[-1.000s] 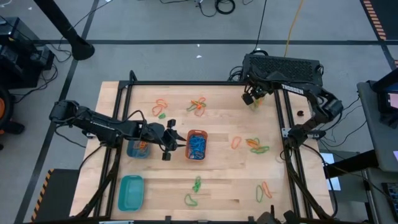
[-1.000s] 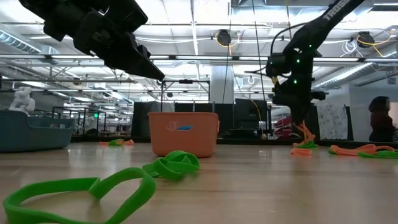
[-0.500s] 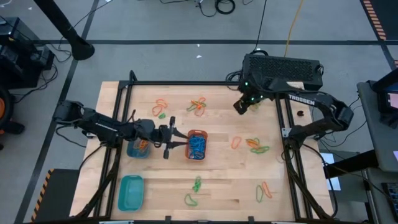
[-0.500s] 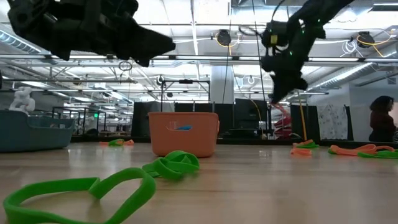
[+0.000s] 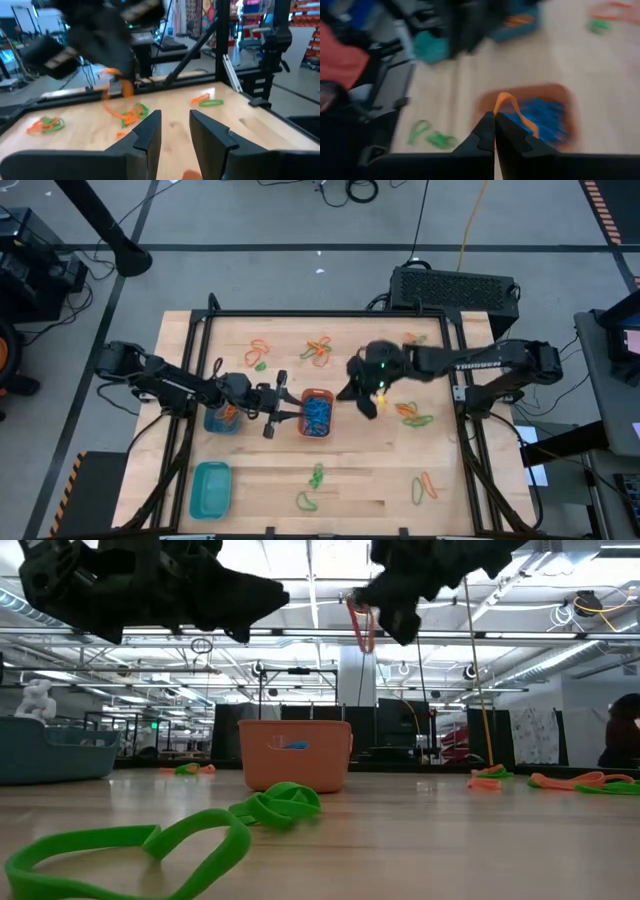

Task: Sort rubber bands into baskets
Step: Put the orange rubber band into the blue bin

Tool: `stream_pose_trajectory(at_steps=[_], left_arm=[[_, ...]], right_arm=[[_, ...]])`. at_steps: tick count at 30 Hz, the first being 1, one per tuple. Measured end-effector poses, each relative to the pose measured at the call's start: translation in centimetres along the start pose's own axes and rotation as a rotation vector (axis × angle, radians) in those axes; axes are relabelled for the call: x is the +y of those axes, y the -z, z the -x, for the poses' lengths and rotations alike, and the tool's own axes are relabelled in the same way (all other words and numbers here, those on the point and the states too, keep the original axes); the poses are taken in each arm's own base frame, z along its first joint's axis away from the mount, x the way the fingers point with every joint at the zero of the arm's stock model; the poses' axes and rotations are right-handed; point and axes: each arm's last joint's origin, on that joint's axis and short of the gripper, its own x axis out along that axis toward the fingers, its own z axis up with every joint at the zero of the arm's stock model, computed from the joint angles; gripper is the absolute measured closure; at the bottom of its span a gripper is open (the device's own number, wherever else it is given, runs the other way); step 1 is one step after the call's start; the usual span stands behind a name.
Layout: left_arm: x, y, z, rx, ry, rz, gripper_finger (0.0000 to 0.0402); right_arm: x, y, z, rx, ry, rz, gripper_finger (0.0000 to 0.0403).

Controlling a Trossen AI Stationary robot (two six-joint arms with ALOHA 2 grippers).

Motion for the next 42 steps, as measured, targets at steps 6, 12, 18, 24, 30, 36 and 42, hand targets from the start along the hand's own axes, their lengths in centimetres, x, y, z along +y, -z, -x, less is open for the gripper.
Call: stream_pose_trajectory(at_steps=[6,12,18,24,30,36,42], left_arm=[[-0.4,-0.2,-0.8,-0.016,0.012,-0.005,0.0292],[-0.9,0.1,-1.8,-0.002,0.034,-0.009,0.0292],[-0.9,0.6,-2.7,0.021,0.048,-0.024,0.0292],[-0.9,1.1,-3.8,0.036,0.051,-0.022,0.0292],[-0.9,1.5,-4.2,0.052,0.053,-0.020,0.0292],[-0.9,1.5,-4.2,0.053,0.053,-0.020,0.0292],[-0.9,1.6,-4.2,0.059,0.053,-0.019,0.0292]], right_arm=[[3.2,0.7,-3.3,-0.046,-0.118,0.112,0.0402],[4.4,1.5,-5.5,-0.064,-0.156,0.150,0.0402],[4.7,1.2,-5.7,-0.125,-0.127,0.171,0.0402],[4.7,1.1,-5.7,-0.139,-0.132,0.176,0.0402],[4.9,1.2,-5.7,-0.138,-0.137,0.178,0.0402],[5.1,1.3,-5.8,-0.134,-0.143,0.180,0.0402],[5.1,1.2,-5.7,-0.139,-0.142,0.181,0.0402]])
